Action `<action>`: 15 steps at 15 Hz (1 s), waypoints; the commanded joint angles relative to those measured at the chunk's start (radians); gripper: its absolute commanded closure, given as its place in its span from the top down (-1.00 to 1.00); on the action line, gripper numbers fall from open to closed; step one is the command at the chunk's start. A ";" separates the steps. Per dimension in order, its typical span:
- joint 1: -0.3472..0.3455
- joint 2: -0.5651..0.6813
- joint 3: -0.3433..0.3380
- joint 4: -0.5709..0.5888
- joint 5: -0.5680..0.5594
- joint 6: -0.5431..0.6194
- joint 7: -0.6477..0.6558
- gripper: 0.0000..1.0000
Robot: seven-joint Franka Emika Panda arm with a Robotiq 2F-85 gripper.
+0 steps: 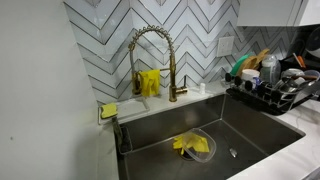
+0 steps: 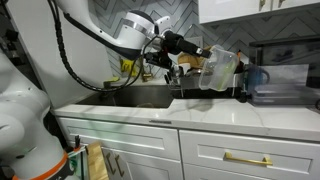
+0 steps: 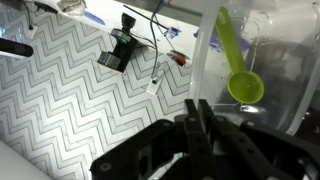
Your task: Remove a container from the sink and empty the container
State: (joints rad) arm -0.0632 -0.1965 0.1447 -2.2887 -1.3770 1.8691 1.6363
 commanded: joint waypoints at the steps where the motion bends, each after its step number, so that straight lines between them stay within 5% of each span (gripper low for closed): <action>1: 0.067 0.051 -0.011 -0.011 -0.095 -0.034 0.067 -0.96; 15: 0.157 0.135 -0.004 -0.070 -0.475 -0.279 0.135 -0.96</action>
State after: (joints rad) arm 0.0740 -0.0721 0.1461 -2.3286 -1.7807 1.6548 1.7357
